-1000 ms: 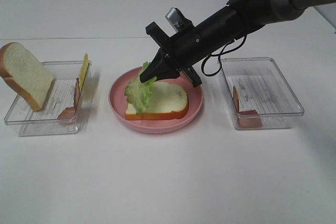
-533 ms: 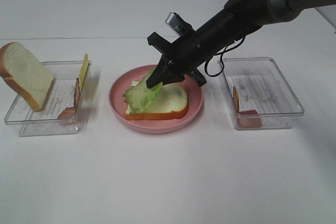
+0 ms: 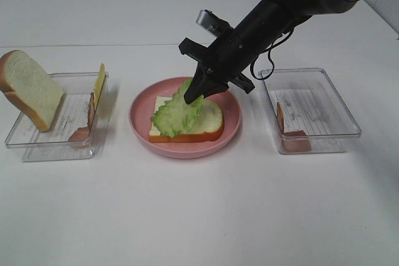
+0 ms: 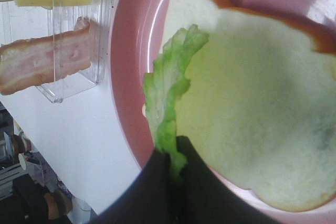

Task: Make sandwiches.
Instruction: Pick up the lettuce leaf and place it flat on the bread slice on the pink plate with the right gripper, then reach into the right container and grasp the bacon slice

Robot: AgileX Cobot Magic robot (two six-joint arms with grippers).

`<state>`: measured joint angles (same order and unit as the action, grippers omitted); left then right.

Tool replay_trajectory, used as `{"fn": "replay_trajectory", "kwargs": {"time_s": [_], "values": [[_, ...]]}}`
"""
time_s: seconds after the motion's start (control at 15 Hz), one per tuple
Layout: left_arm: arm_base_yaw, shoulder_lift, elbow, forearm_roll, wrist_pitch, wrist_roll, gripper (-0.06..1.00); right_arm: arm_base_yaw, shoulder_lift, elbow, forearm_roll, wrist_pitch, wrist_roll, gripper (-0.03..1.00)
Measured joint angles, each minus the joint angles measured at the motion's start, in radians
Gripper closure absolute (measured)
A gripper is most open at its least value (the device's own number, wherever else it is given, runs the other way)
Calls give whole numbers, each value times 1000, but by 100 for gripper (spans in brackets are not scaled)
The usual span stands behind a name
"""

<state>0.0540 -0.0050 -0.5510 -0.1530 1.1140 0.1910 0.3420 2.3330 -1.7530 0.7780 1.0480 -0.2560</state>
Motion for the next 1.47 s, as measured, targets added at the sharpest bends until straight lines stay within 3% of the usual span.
{"fn": "replay_trajectory", "kwargs": {"time_s": [0.2,0.27,0.53,0.67,0.93,1.07,1.27,1.47], "values": [[0,0,0,0,0,0,-5,0,0,-2,-16,8,1,94],[0,0,0,0,0,0,-5,0,0,-2,-17,11,0,90],[0,0,0,0,0,0,-5,0,0,-2,-17,17,0,35],[0,0,0,0,0,0,-5,0,0,-2,-17,23,0,23],[0,0,0,0,0,0,-5,0,-1,-2,-25,41,8,20],[0,0,0,0,0,0,-5,0,-5,-25,-76,55,52,20],[0,0,0,0,0,0,-5,0,-6,-161,-259,155,177,20],[0,0,0,0,0,0,-5,0,-16,-256,-361,157,242,20]]}}
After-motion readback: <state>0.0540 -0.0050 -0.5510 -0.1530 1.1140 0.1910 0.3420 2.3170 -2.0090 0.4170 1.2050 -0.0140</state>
